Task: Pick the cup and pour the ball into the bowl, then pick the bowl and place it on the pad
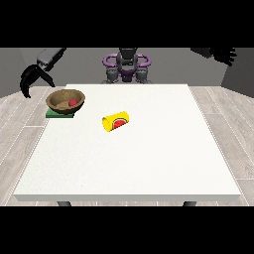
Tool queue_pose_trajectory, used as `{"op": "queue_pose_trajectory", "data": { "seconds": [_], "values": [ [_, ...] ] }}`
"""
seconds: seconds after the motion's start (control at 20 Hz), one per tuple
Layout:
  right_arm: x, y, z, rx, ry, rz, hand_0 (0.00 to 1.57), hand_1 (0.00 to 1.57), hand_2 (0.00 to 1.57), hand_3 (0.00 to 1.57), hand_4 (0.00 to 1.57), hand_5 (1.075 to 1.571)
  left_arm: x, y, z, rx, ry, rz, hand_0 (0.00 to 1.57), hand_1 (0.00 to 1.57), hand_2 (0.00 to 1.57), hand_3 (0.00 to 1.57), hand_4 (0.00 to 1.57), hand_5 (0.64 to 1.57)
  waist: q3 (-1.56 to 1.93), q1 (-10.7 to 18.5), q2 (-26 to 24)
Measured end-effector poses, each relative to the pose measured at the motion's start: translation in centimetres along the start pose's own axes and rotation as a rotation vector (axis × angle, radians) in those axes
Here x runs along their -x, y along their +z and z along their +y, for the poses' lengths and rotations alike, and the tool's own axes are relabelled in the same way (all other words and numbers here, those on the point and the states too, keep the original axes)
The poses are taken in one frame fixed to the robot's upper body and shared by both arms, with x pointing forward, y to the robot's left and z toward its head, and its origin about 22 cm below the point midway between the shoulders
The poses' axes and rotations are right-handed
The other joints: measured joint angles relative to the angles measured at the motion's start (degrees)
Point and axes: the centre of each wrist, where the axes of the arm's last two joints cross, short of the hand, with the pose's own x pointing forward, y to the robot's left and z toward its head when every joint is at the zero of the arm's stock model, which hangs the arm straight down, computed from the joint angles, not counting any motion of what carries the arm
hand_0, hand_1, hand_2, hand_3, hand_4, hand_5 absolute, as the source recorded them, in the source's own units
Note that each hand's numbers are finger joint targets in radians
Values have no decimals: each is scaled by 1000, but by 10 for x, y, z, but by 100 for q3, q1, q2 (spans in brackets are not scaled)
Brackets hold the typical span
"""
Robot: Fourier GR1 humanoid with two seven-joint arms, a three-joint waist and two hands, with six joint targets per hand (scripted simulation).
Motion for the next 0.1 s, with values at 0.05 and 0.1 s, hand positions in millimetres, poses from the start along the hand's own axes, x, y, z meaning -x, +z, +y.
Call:
{"op": "queue_pose_trajectory", "data": {
  "seconds": [0.05,0.1],
  "values": [
    [-1,0,6,-22,10,11,0,0,0,0,416,1383,6,2,-8,7,1,39,0,0,0,0,902,1559,-4,-36,-235],
    [-11,0,11,-50,8,3,0,0,0,0,476,1434,11,3,-13,11,1,73,0,0,0,0,902,1559,-4,-84,-416]
  ]
}}
